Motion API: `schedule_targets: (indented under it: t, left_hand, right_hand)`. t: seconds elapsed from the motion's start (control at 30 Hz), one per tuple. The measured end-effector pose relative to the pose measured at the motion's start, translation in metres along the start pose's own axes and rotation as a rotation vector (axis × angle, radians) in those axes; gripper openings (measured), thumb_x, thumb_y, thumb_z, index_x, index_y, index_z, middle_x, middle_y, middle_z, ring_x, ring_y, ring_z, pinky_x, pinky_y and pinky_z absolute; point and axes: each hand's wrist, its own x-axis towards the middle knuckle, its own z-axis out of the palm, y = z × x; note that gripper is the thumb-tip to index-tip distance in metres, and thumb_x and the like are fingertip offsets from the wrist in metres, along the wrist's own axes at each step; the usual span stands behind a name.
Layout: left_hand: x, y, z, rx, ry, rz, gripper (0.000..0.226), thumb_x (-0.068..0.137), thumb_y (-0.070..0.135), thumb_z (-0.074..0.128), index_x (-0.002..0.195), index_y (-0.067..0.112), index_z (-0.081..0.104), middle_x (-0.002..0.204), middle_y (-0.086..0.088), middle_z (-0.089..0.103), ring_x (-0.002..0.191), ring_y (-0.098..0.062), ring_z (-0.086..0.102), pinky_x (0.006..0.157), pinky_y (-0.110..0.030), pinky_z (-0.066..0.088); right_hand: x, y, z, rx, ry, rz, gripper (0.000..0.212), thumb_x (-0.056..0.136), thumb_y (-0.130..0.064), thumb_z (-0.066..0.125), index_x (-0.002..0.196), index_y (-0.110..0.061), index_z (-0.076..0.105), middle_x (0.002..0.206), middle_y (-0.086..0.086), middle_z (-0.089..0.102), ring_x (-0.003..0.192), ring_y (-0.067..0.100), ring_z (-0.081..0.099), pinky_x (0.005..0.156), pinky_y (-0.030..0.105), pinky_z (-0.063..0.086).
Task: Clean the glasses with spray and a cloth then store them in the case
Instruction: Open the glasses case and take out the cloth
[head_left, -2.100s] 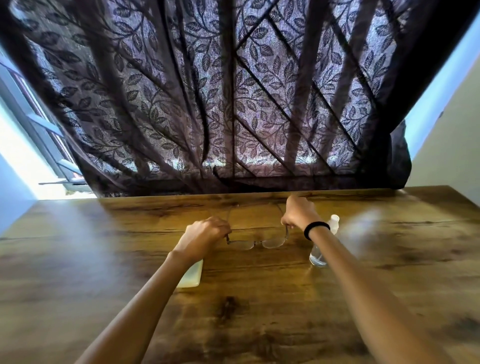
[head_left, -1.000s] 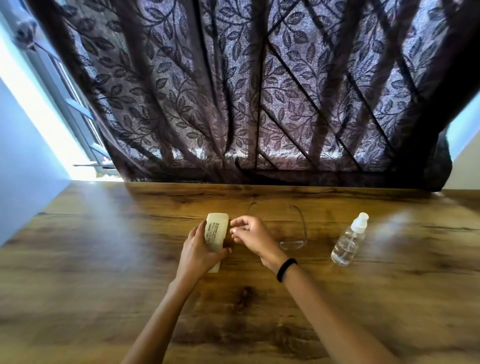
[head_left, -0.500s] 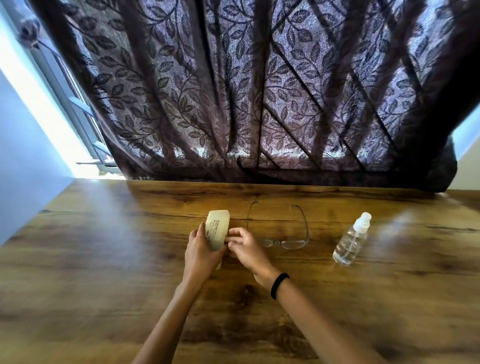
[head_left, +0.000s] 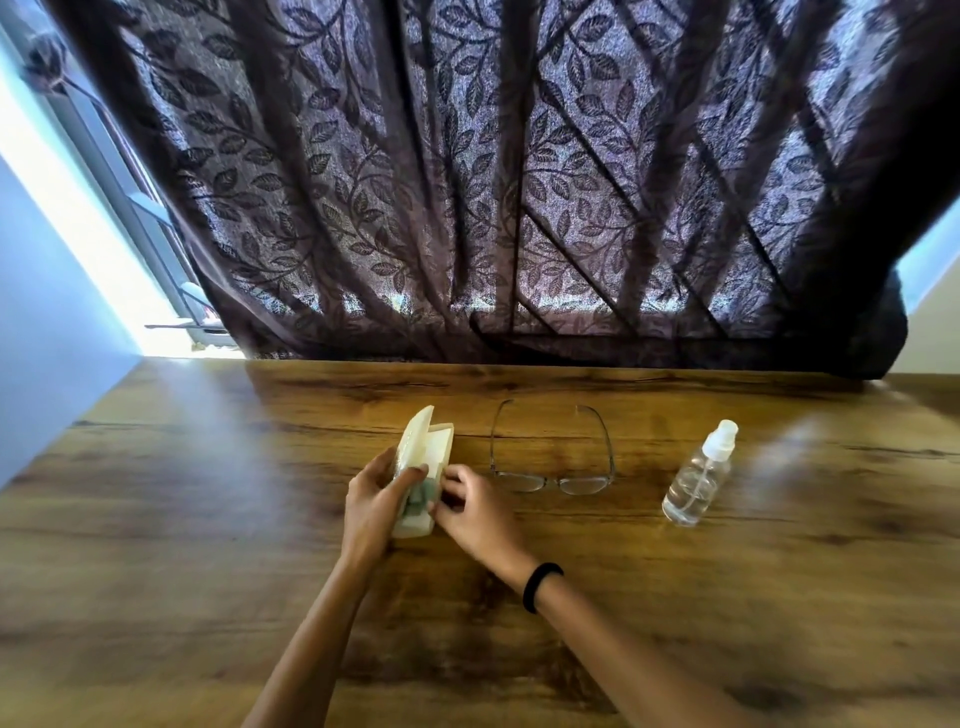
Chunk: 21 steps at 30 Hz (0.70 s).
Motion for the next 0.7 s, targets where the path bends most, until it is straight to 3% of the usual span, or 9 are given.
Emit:
schedule_targets:
  t: [0.2, 0.27, 0.37, 0.57, 0.7]
  left_hand:
    - [-0.003, 0.005, -0.011, -0.391, -0.064, -0.175, 0.031, 0.087, 0.022, 0.053, 0.108, -0.001, 0.060, 0.099, -0.017, 0.063, 0.077, -0.022, 0.064, 0.056, -0.028, 0.053]
    - [0.000, 0.007, -0.014, -0.452, -0.054, -0.244, 0.025, 0.088, 0.023, 0.052, 0.097, 0.003, 0.062, 0.094, -0.017, 0.063, 0.073, -0.023, 0.064, 0.056, -0.031, 0.054]
    - [0.004, 0.006, -0.018, -0.444, -0.058, -0.303, 0.029, 0.088, 0.029, 0.051, 0.100, 0.005, 0.061, 0.096, -0.017, 0.064, 0.075, -0.025, 0.064, 0.055, -0.030, 0.053]
    - [0.006, 0.002, -0.024, -0.376, -0.095, -0.270, 0.028, 0.088, 0.031, 0.052, 0.102, 0.008, 0.060, 0.091, -0.014, 0.065, 0.062, -0.016, 0.067, 0.044, -0.025, 0.049]
    - [0.006, -0.001, -0.025, -0.408, -0.105, -0.247, 0.032, 0.088, 0.031, 0.051, 0.105, 0.005, 0.059, 0.091, -0.014, 0.066, 0.068, -0.020, 0.067, 0.048, -0.028, 0.051]
  right_hand:
    - [0.001, 0.006, 0.010, -0.076, 0.063, -0.017, 0.058, 0.087, -0.012, 0.061, 0.138, -0.015, 0.035, 0.135, 0.004, 0.053, 0.125, 0.020, 0.048, 0.102, 0.038, 0.044]
    - [0.000, 0.009, 0.013, -0.078, 0.076, -0.021, 0.055, 0.087, -0.012, 0.060, 0.137, -0.017, 0.037, 0.135, 0.003, 0.053, 0.124, 0.022, 0.048, 0.102, 0.040, 0.043]
    - [0.000, 0.012, 0.014, -0.084, 0.088, -0.023, 0.052, 0.088, -0.013, 0.058, 0.136, -0.017, 0.038, 0.135, 0.003, 0.053, 0.122, 0.023, 0.050, 0.100, 0.040, 0.045]
    - [0.003, 0.008, 0.011, -0.169, 0.094, -0.097, 0.051, 0.088, -0.015, 0.059, 0.135, -0.017, 0.038, 0.131, 0.005, 0.056, 0.118, 0.021, 0.054, 0.093, 0.031, 0.049]
    - [0.010, -0.003, 0.008, -0.407, 0.222, -0.254, 0.037, 0.089, -0.023, 0.057, 0.125, -0.014, 0.049, 0.121, 0.004, 0.060, 0.114, 0.020, 0.051, 0.092, 0.032, 0.046]
